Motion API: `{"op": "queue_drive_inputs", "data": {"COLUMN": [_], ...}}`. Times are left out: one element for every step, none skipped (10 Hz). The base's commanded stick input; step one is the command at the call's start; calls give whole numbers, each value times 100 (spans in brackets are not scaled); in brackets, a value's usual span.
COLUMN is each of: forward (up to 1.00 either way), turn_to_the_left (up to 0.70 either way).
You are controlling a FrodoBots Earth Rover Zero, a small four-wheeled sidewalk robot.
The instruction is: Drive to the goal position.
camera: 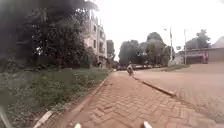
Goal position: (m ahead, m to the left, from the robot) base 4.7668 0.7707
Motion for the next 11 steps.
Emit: {"op": "queue_drive_inputs", "data": {"forward": [50,50,50,50,50,50,50,50,50,50,50], "turn_to_the_left": [0,0,0,0,0,0,0,0,0,2,10]}}
